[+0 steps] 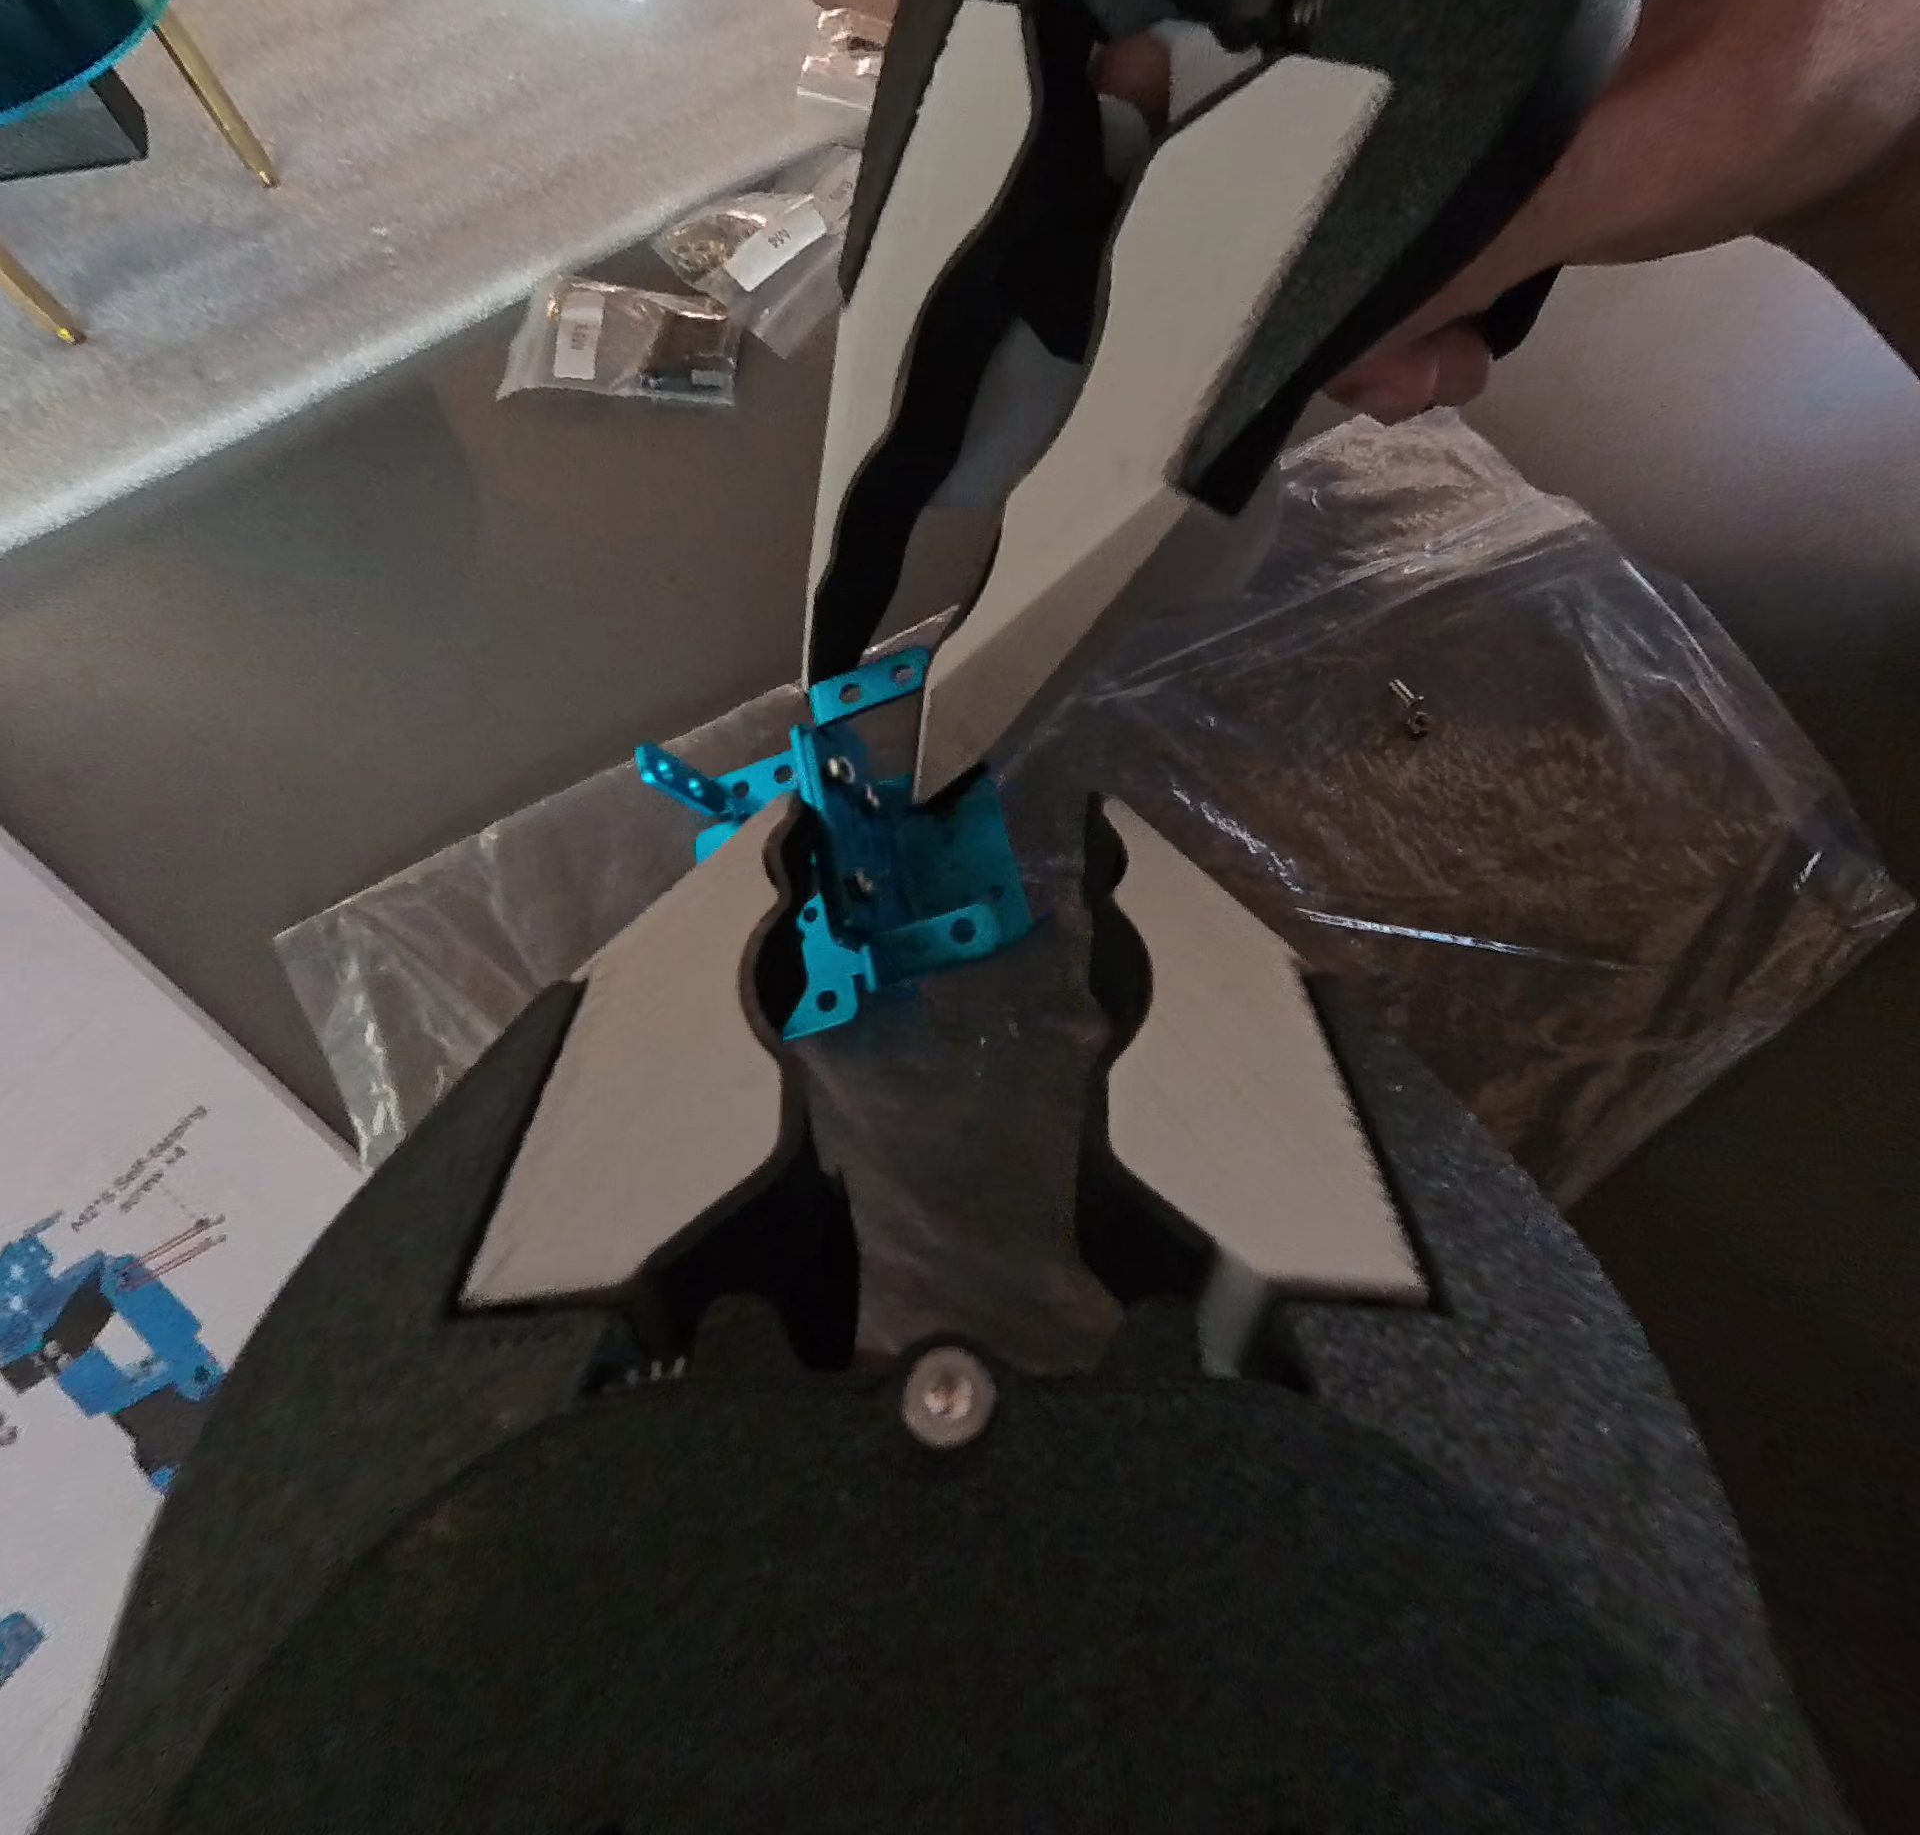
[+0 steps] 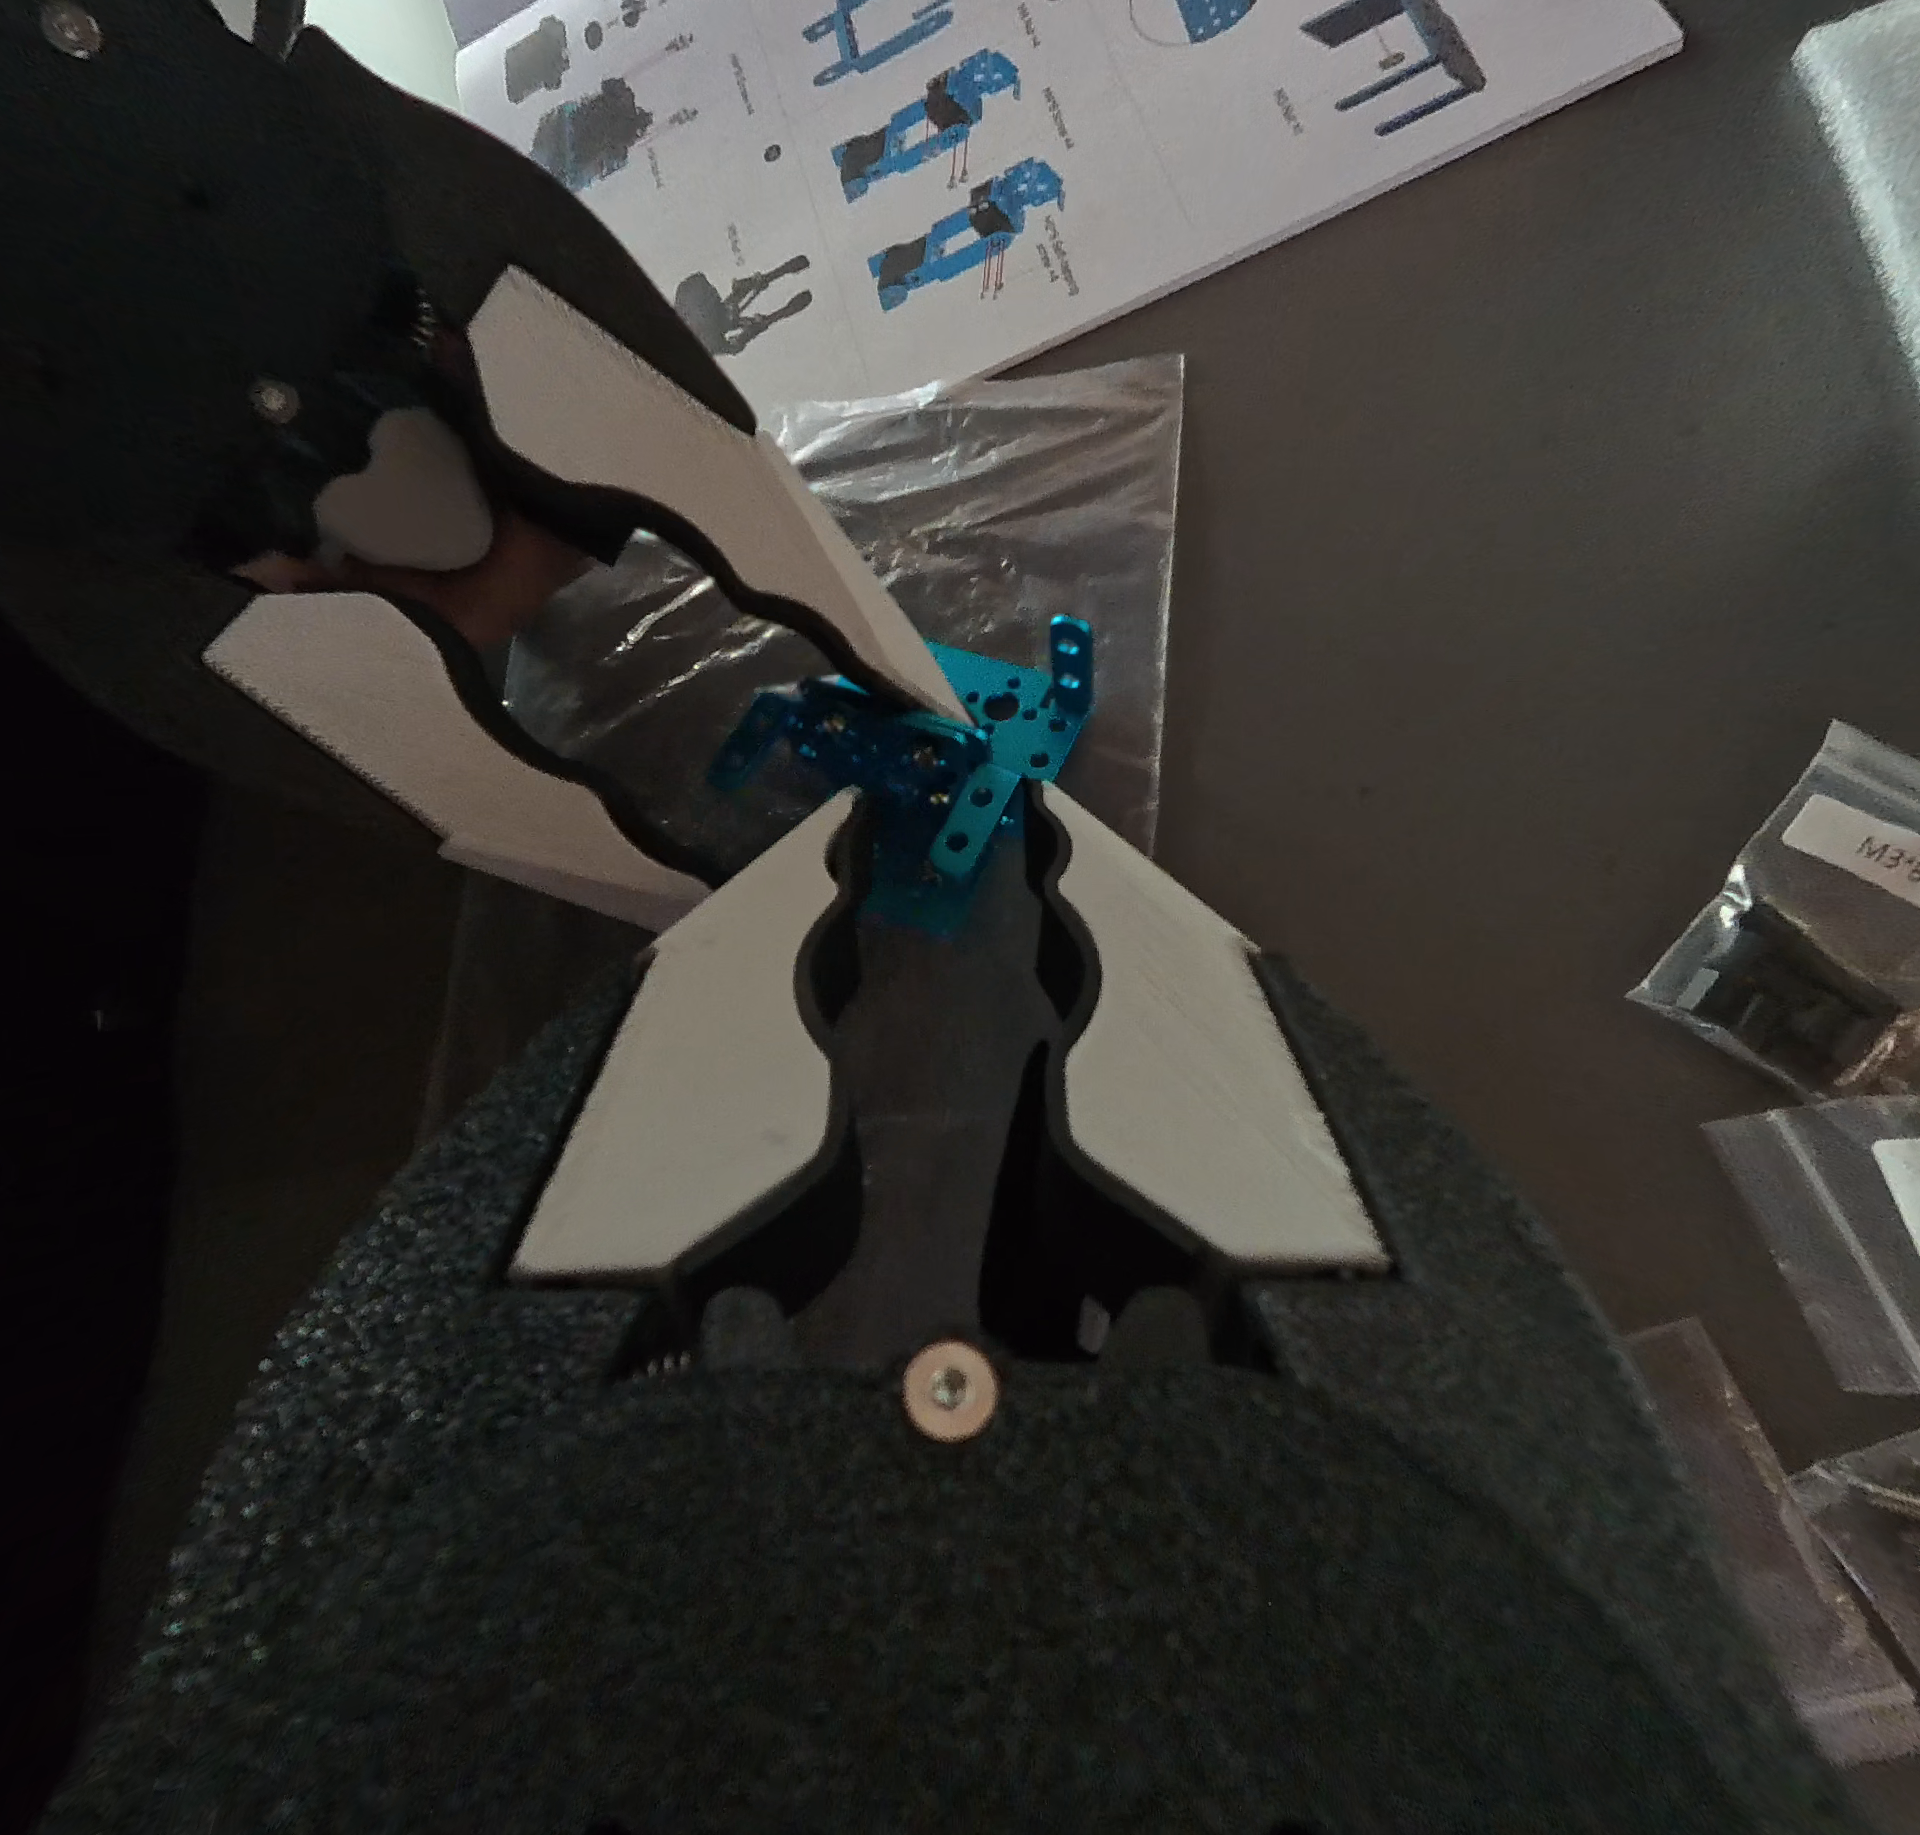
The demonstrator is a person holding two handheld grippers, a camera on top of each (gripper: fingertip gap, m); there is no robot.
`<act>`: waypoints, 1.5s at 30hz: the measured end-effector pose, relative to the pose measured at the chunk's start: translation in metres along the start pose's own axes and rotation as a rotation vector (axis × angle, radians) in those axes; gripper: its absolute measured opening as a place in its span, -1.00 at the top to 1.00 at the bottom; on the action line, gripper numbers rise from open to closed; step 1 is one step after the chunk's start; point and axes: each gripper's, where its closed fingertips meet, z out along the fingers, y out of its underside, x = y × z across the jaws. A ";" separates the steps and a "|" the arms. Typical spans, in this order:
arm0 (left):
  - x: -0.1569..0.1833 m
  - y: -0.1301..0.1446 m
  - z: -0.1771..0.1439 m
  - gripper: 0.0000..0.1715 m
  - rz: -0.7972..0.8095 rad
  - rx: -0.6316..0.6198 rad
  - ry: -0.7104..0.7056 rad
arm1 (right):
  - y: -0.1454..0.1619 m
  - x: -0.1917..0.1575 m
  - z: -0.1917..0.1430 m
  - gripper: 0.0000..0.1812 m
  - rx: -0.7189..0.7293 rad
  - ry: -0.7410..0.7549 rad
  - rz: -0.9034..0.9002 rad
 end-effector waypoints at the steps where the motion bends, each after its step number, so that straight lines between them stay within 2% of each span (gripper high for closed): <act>1: -0.001 0.000 0.000 0.38 0.002 -0.001 -0.004 | 0.000 0.000 0.000 0.70 -0.002 0.001 0.002; 5: -0.001 -0.001 0.003 0.39 0.019 -0.004 -0.021 | 0.001 0.002 0.001 0.69 -0.005 0.002 0.048; 7: 0.000 -0.001 0.003 0.53 0.036 -0.006 -0.027 | 0.000 0.000 0.003 0.64 -0.009 -0.023 0.096; 9: -0.002 -0.001 0.003 0.57 0.049 -0.006 -0.056 | -0.002 -0.001 0.005 0.66 -0.004 -0.024 0.125; 14: -0.005 -0.002 0.001 0.61 0.039 0.005 -0.074 | -0.002 0.001 0.004 0.73 -0.005 0.010 0.096; 17: -0.003 -0.002 -0.002 0.61 0.038 0.013 -0.069 | -0.004 0.004 -0.004 0.70 0.006 0.026 0.108; 23: 0.000 0.008 -0.008 0.52 0.051 -0.012 -0.067 | 0.004 0.010 -0.022 0.69 0.021 0.168 0.194; 29: 0.009 0.009 -0.012 0.52 0.045 -0.011 -0.034 | 0.002 -0.003 -0.017 0.68 0.121 0.251 0.251; 34: 0.027 0.006 -0.017 0.52 0.047 0.007 0.019 | 0.001 -0.009 -0.013 0.72 0.132 0.274 0.202; 37: 0.019 0.005 -0.020 0.42 0.064 0.030 -0.027 | 0.003 -0.011 -0.015 0.73 0.136 0.254 0.161; 40: 0.018 0.003 -0.017 0.31 0.036 0.035 -0.003 | 0.002 -0.011 -0.016 0.72 0.147 0.236 0.108; 45: 0.023 0.002 -0.005 0.30 0.048 0.008 0.018 | 0.006 -0.010 -0.010 0.72 0.115 0.211 0.073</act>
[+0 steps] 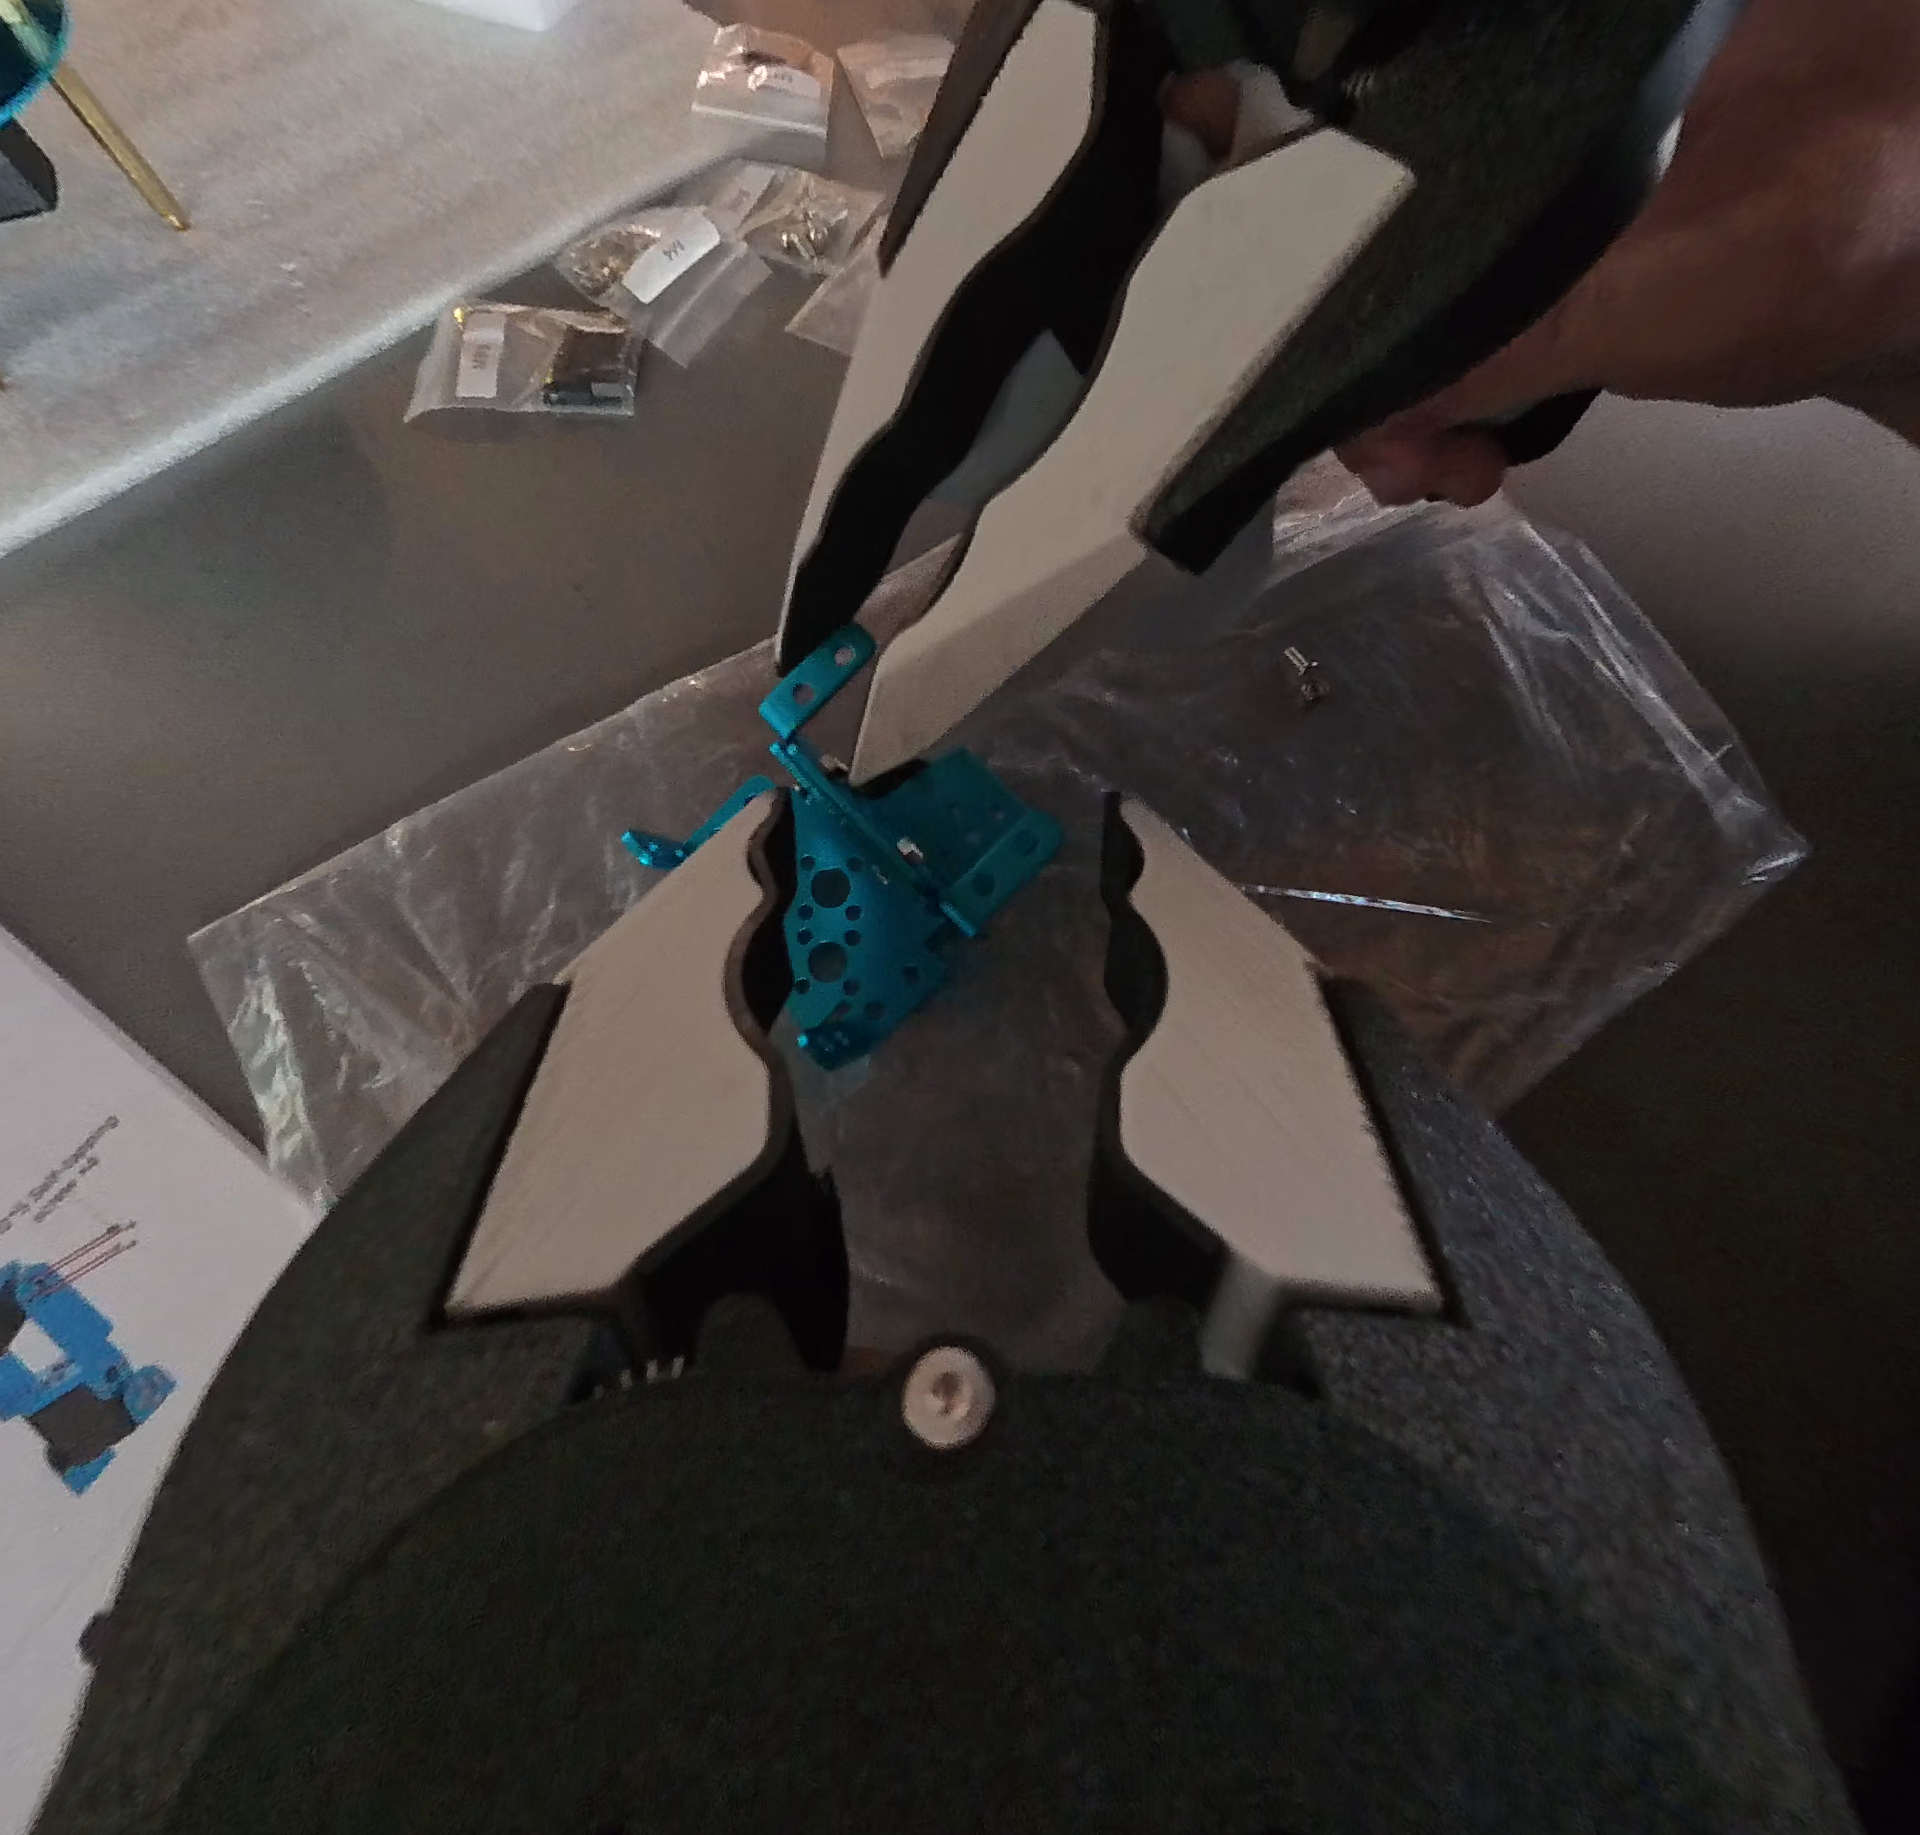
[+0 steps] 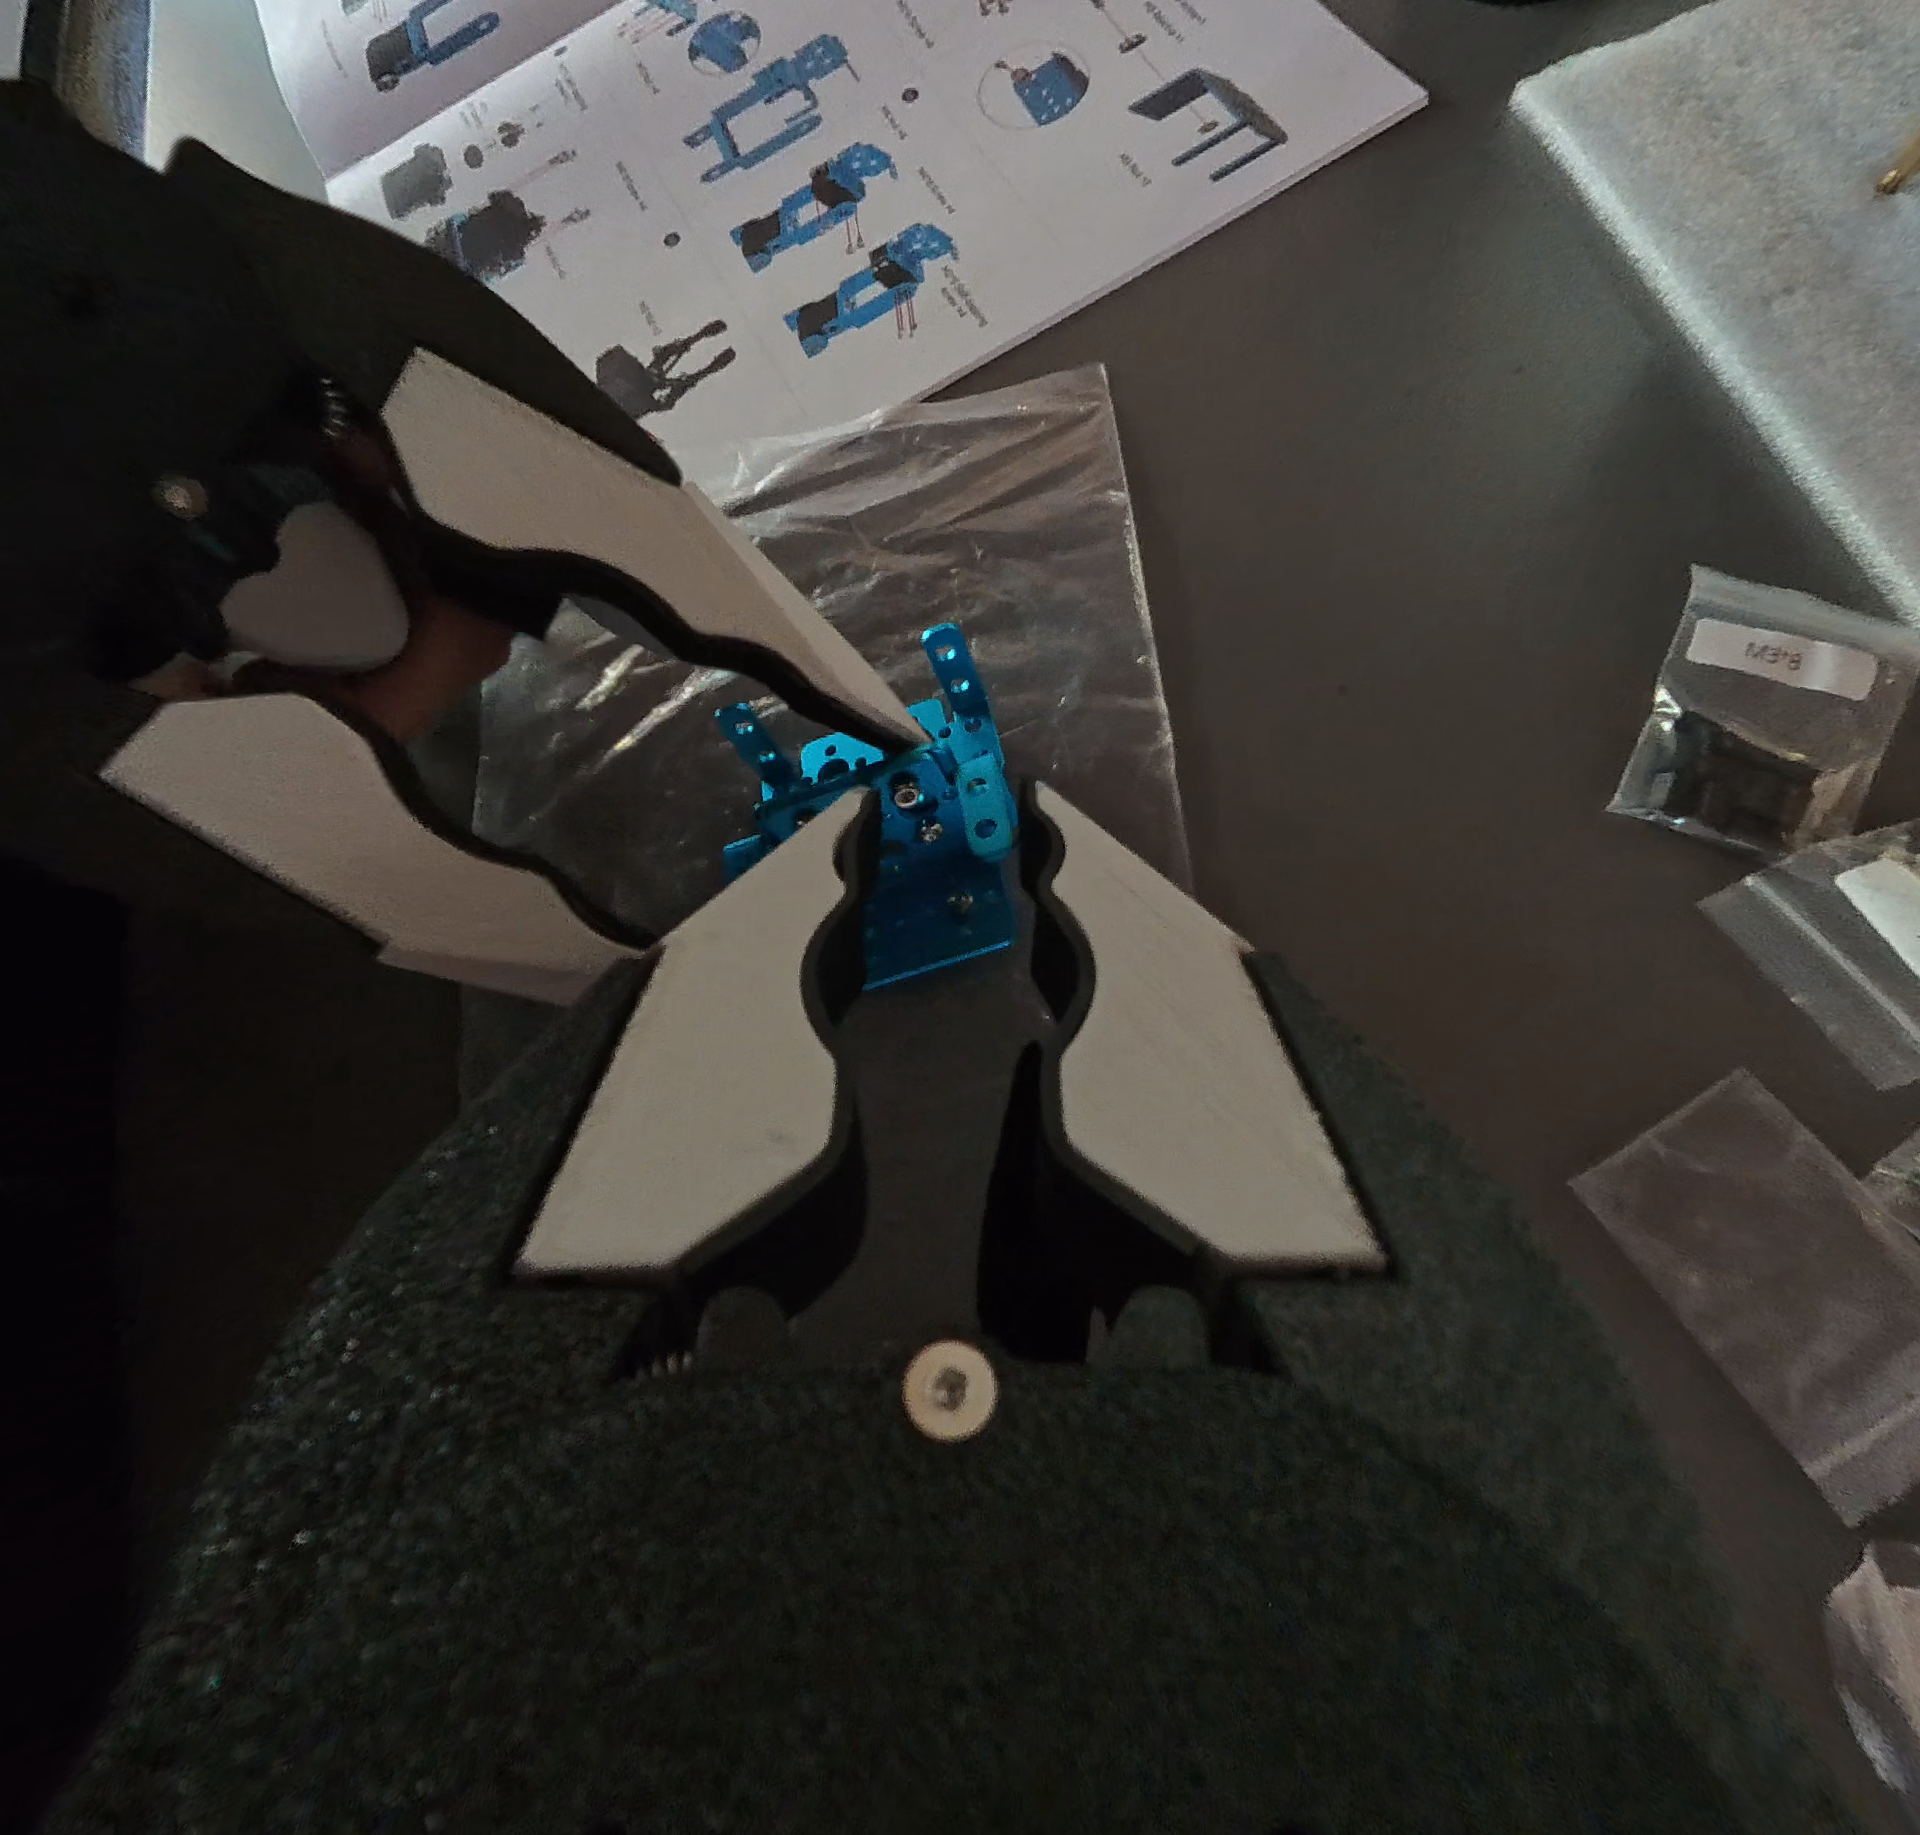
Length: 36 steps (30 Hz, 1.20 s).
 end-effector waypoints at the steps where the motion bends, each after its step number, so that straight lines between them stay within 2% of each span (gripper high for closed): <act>1: 0.000 0.001 0.001 0.31 0.001 -0.009 0.001 | 0.001 0.000 0.001 0.73 -0.005 0.001 -0.003; 9: -0.001 0.001 0.004 0.41 0.004 -0.014 -0.021 | 0.004 -0.003 0.002 0.78 0.002 -0.067 0.070; 13: 0.000 0.000 0.005 0.41 0.015 -0.017 -0.035 | 0.004 -0.006 0.001 0.68 0.004 -0.093 0.080; 17: 0.000 0.001 0.005 0.41 0.017 -0.018 -0.033 | 0.005 -0.002 0.001 0.77 -0.013 -0.066 0.083; 20: 0.000 0.001 0.005 0.42 0.022 -0.019 -0.034 | 0.004 -0.004 0.000 0.78 -0.005 -0.111 0.133; 23: 0.001 0.001 0.005 0.42 0.021 -0.020 -0.034 | 0.004 -0.008 -0.001 0.71 -0.002 -0.141 0.146; 27: 0.001 0.001 0.005 0.42 0.030 -0.022 -0.040 | 0.006 -0.004 0.002 0.78 -0.034 -0.086 0.101; 33: 0.001 0.001 0.005 0.38 0.055 -0.028 -0.053 | -0.005 -0.009 -0.002 0.88 0.028 -0.222 0.246; 36: 0.002 0.001 0.006 0.38 0.055 -0.029 -0.045 | -0.003 -0.010 -0.003 0.85 0.025 -0.197 0.189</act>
